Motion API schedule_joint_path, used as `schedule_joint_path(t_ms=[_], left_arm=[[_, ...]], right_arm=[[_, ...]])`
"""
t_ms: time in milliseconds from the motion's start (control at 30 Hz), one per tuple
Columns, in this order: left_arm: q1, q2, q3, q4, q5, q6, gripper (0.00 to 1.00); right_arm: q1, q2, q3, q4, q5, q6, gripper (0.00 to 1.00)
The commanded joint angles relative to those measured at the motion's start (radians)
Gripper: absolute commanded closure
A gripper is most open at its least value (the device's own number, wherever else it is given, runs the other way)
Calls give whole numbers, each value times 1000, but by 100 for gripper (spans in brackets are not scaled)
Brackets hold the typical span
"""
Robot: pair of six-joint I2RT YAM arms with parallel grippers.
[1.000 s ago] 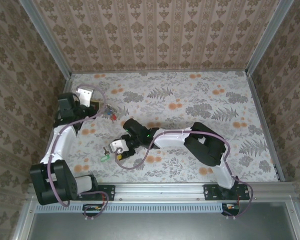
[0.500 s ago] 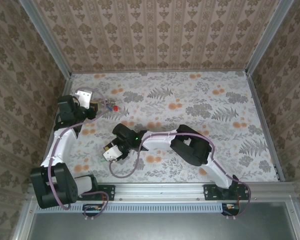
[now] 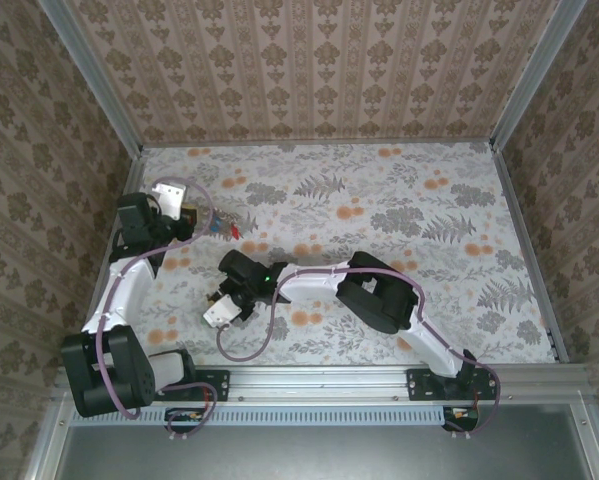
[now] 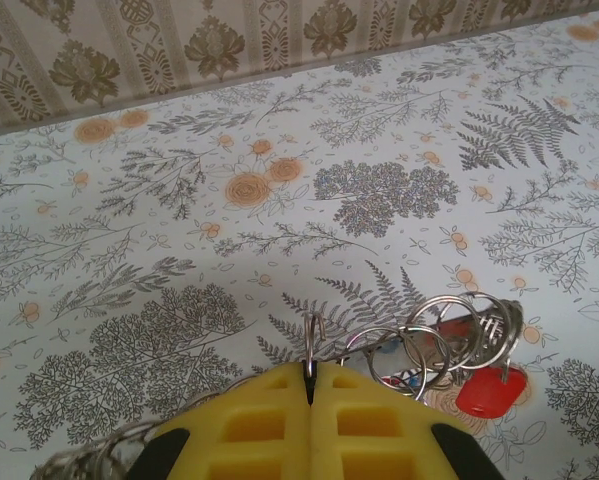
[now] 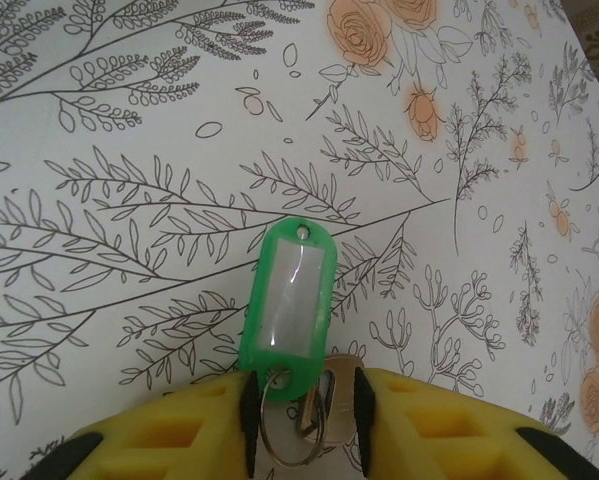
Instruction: Put the keys on the keyring
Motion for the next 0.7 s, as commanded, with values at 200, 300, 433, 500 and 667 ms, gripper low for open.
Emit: schedule_joint_path(t_ms=[200, 300, 433, 500, 667], left_arm=[[-6, -4, -5, 57, 15, 11, 100], [-7, -3, -6, 60, 17, 10, 100], [-7, -1, -5, 60, 16, 14, 100], [-7, -1, -2, 60, 17, 16, 100], [-7, 0, -2, 59, 17, 24, 100]], right_arm=[[-9, 30, 70, -178, 15, -139, 61], [-9, 31, 64, -158, 45, -146, 65], [-7, 34, 57, -107, 71, -142, 71], [-6, 45, 63, -94, 84, -130, 71], [-6, 45, 69, -102, 83, -125, 79]])
